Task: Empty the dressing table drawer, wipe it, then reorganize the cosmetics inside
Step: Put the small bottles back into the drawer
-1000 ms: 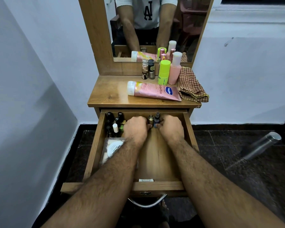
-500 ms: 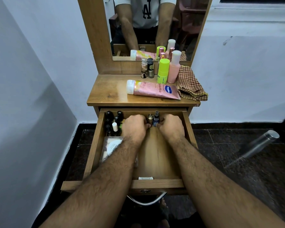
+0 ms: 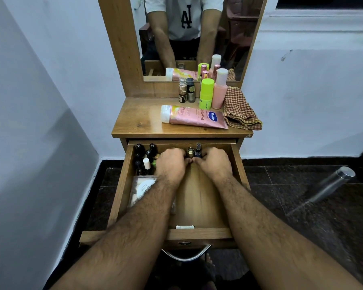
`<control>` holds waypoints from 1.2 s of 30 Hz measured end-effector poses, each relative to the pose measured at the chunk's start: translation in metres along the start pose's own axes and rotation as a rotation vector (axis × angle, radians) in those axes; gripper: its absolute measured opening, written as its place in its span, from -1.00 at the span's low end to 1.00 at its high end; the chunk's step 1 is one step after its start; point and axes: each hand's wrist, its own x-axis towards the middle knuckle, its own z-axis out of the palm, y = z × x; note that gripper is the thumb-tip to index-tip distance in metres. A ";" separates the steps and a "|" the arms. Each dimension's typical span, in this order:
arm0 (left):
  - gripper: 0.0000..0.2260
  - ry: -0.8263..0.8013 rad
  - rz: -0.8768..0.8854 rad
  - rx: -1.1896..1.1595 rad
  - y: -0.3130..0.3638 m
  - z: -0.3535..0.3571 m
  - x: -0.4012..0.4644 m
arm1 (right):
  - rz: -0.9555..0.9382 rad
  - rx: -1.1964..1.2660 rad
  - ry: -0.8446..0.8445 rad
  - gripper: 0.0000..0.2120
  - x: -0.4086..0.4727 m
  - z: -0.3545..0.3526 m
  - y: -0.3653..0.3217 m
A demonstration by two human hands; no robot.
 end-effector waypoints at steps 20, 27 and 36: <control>-0.76 -0.018 0.001 0.044 0.003 0.000 0.000 | 0.089 -0.030 0.053 -0.87 -0.001 0.001 -0.005; -0.77 -0.006 -0.002 0.036 0.002 0.000 0.000 | 0.099 -0.042 0.041 -0.84 -0.003 -0.001 -0.005; -0.78 -0.008 -0.009 0.013 0.003 -0.003 -0.002 | 0.090 -0.046 0.022 -0.84 -0.006 -0.006 -0.008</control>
